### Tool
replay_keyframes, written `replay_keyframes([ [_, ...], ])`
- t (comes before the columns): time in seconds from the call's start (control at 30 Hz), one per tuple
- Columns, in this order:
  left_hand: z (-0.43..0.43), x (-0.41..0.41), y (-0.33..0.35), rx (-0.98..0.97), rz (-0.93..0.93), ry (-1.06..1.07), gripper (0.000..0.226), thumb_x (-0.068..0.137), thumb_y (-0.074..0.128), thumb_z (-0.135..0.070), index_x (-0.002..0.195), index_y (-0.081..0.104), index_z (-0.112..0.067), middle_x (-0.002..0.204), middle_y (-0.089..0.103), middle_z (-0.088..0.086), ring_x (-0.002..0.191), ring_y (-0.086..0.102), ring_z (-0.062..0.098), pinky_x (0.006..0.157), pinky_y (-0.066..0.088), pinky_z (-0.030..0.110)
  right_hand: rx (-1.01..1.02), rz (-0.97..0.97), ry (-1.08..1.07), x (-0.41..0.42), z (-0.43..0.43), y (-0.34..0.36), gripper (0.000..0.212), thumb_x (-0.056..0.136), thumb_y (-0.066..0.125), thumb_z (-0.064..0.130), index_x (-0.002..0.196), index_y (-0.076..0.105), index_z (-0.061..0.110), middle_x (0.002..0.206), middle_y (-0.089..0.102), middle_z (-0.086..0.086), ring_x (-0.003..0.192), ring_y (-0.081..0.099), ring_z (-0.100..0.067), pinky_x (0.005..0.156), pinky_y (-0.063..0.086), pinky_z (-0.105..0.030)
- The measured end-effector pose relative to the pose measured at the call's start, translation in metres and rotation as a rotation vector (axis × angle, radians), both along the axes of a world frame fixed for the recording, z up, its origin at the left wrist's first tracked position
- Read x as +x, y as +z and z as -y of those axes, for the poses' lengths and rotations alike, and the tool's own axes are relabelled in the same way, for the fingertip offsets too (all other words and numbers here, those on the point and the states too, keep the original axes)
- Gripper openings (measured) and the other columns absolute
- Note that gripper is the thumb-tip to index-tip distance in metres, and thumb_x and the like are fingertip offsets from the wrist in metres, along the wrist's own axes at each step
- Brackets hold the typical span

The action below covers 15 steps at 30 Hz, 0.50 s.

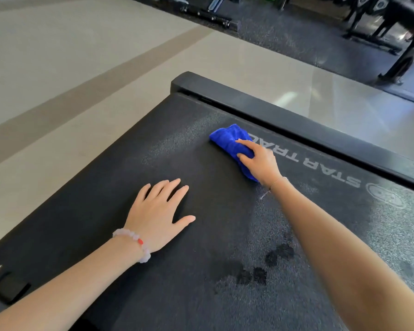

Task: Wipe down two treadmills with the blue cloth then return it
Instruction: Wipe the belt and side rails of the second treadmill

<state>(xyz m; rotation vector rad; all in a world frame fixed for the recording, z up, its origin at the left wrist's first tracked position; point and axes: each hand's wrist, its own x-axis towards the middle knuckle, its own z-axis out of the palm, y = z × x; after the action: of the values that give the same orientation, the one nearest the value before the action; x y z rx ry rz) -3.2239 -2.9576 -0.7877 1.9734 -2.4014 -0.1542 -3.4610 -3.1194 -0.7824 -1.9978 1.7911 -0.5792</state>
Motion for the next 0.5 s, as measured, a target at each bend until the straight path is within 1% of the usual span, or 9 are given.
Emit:
replay_keyframes([
  [0.07, 0.012, -0.001, -0.003, -0.047, 0.005, -0.005, 0.072, 0.083, 0.024, -0.065, 0.126, 0.059, -0.02, 0.131, 0.057, 0.002, 0.119, 0.054, 0.025, 0.096, 0.043, 0.047, -0.024, -0.024, 0.011, -0.004, 0.019, 0.0, 0.04, 0.088, 0.055, 0.026, 0.127, 0.055, 0.034, 0.12, 0.064, -0.002, 0.113, 0.054, -0.029, 0.092, 0.041, -0.034],
  [0.13, 0.019, -0.003, -0.004, -0.049, 0.004, -0.006, 0.069, 0.083, 0.028, -0.064, 0.123, 0.062, -0.02, 0.126, 0.06, 0.002, 0.115, 0.057, 0.026, 0.093, 0.046, 0.048, -0.03, -0.038, -0.004, -0.008, 0.037, 0.001, 0.04, 0.088, 0.055, 0.025, 0.127, 0.055, 0.032, 0.12, 0.064, -0.005, 0.114, 0.053, -0.031, 0.093, 0.041, -0.035],
  [0.23, 0.022, -0.004, -0.006, -0.039, 0.015, -0.021, 0.068, 0.083, 0.027, -0.065, 0.122, 0.062, -0.022, 0.126, 0.06, 0.002, 0.115, 0.058, 0.026, 0.092, 0.046, 0.048, -0.027, -0.075, -0.04, -0.015, 0.062, 0.004, 0.041, 0.089, 0.054, 0.024, 0.129, 0.053, 0.03, 0.121, 0.062, -0.011, 0.115, 0.051, -0.034, 0.095, 0.041, -0.038],
  [0.37, 0.023, -0.002, -0.003, 0.027, -0.005, -0.016, 0.07, 0.083, 0.023, -0.066, 0.126, 0.059, -0.024, 0.13, 0.058, 0.0, 0.119, 0.055, 0.024, 0.095, 0.045, 0.047, 0.0, -0.18, -0.007, -0.021, 0.088, 0.012, 0.043, 0.092, 0.049, 0.022, 0.135, 0.048, 0.025, 0.13, 0.056, -0.012, 0.121, 0.044, -0.037, 0.098, 0.037, -0.04],
  [0.43, 0.023, -0.003, 0.0, 0.046, -0.027, -0.004, 0.073, 0.083, 0.018, -0.068, 0.13, 0.055, -0.026, 0.135, 0.054, -0.001, 0.124, 0.051, 0.023, 0.099, 0.041, 0.046, 0.018, -0.202, -0.005, -0.023, 0.095, 0.014, 0.043, 0.094, 0.048, 0.021, 0.137, 0.045, 0.023, 0.132, 0.054, -0.013, 0.122, 0.043, -0.038, 0.097, 0.037, -0.039],
  [0.47, 0.022, -0.005, 0.002, 0.068, -0.029, -0.006, 0.077, 0.081, 0.012, -0.07, 0.136, 0.048, -0.029, 0.142, 0.046, -0.003, 0.131, 0.043, 0.021, 0.105, 0.034, 0.045, 0.018, -0.201, -0.009, -0.024, 0.096, 0.015, 0.043, 0.094, 0.047, 0.021, 0.137, 0.045, 0.023, 0.133, 0.054, -0.013, 0.122, 0.043, -0.039, 0.097, 0.037, -0.04],
  [0.5, 0.023, -0.006, 0.002, 0.073, -0.035, -0.015, 0.081, 0.079, 0.006, -0.072, 0.143, 0.036, -0.032, 0.15, 0.034, -0.005, 0.138, 0.031, 0.019, 0.111, 0.025, 0.043, 0.014, -0.196, -0.009, -0.024, 0.097, 0.015, 0.043, 0.094, 0.047, 0.02, 0.137, 0.045, 0.023, 0.134, 0.053, -0.013, 0.122, 0.043, -0.039, 0.098, 0.036, -0.04],
])
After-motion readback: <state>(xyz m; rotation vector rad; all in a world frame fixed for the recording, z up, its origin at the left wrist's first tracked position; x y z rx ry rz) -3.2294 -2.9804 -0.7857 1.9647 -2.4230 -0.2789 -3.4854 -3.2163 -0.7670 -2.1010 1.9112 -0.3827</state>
